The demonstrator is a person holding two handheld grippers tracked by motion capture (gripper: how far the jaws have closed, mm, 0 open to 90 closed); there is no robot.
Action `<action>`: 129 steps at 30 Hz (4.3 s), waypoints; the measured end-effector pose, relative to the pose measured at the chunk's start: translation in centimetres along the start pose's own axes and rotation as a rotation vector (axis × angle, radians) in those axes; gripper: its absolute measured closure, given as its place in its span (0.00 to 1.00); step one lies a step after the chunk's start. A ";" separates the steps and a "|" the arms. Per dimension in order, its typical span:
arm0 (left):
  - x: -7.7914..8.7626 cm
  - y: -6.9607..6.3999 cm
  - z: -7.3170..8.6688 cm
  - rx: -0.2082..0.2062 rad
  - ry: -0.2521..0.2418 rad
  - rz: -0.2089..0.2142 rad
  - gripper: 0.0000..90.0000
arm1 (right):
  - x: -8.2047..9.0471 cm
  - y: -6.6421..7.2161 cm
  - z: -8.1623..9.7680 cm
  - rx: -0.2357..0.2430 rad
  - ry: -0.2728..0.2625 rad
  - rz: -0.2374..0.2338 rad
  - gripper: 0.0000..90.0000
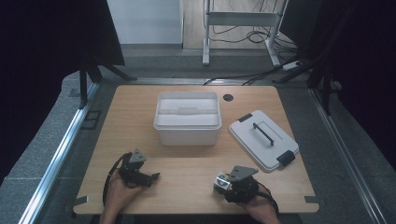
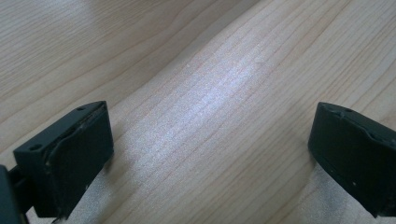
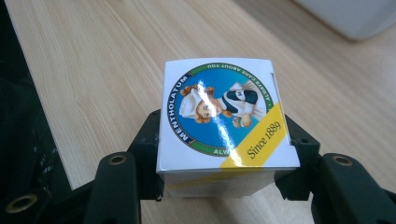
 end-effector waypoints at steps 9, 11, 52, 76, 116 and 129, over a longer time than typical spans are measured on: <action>0.0 0.0 0.0 0.001 0.000 0.000 0.00 | -0.1 -0.1 0.4 -0.021 -0.027 -0.025 0.32; 0.0 0.0 0.0 0.001 0.000 0.000 0.00 | 0.0 -0.1 0.3 -0.024 -0.027 -0.031 0.28; 2.5 3.5 -8.8 -0.099 -0.061 0.070 0.00 | -1.3 -9.7 -7.1 -0.126 -0.118 0.042 0.00; -0.1 3.7 -12.4 -0.117 -0.040 0.067 0.00 | -4.9 -12.7 -11.2 -0.109 -0.107 0.012 0.07; 3.6 -2.2 -8.4 -0.131 -0.060 0.096 0.00 | -0.3 -7.2 -6.7 -0.084 -0.106 0.020 0.05; 6.8 -0.1 -7.7 -0.144 -0.064 0.067 0.00 | 0.3 -9.3 -1.6 -0.184 -0.086 0.062 0.03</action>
Point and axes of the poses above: each handheld gripper's, and its own axes: x roughly backward along the jaws, z roughly out of its underside, y roughly to its left, the point moved 5 cm from there along -x, roughly forward along the jaws, and after that the axes turned 5 degrees about y, right-handed, at the moved point
